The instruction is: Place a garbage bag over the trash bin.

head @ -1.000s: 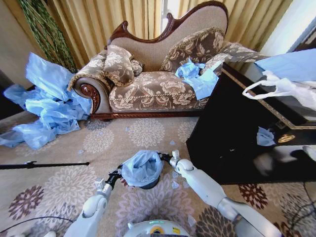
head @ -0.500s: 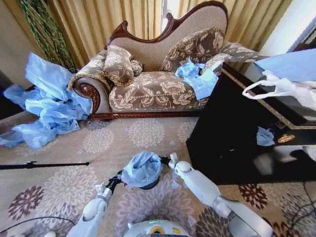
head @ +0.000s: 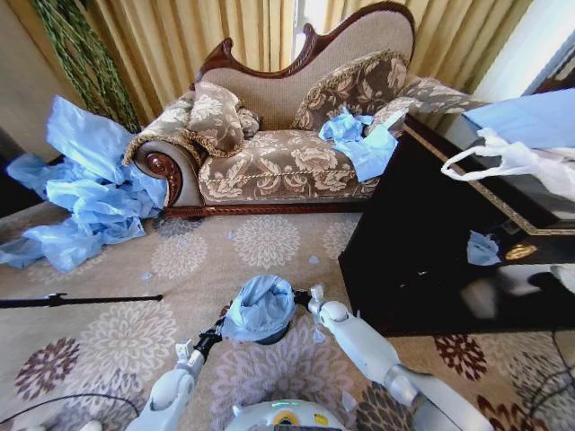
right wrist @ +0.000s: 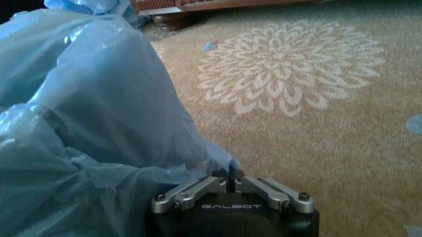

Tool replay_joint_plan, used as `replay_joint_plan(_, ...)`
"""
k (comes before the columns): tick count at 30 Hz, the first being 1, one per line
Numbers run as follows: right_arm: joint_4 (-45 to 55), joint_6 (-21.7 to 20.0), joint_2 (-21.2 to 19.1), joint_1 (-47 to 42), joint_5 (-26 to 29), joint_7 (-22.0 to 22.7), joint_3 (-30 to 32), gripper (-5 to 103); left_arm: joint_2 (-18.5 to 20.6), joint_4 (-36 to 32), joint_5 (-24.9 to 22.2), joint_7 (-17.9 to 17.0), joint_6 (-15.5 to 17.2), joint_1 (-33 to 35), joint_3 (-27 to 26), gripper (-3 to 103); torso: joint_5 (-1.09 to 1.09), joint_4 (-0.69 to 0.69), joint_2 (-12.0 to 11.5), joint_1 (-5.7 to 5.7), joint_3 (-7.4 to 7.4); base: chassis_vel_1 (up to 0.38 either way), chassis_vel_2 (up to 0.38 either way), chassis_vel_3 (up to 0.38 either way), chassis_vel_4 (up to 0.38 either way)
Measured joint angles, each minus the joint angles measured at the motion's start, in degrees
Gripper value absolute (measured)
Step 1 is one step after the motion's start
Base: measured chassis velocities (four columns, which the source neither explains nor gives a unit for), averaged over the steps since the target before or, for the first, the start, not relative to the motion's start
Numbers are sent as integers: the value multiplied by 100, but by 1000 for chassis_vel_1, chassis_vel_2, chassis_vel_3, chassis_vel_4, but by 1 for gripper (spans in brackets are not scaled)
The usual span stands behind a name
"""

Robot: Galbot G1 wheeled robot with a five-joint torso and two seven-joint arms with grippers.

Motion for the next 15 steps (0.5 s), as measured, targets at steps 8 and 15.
replay_joint_plan(8,-105,151,87,-84,-211,81,85,0,-57,359,330,16,-161,-116,1,0,2,0,0,0,0,0,0,0,0)
replay_joint_plan(15,-47,271,112,-169,-309,447,72,0,-71,383,398,-11,-122,-131,5,0,2,2,0,0,0,0,0,0,0)
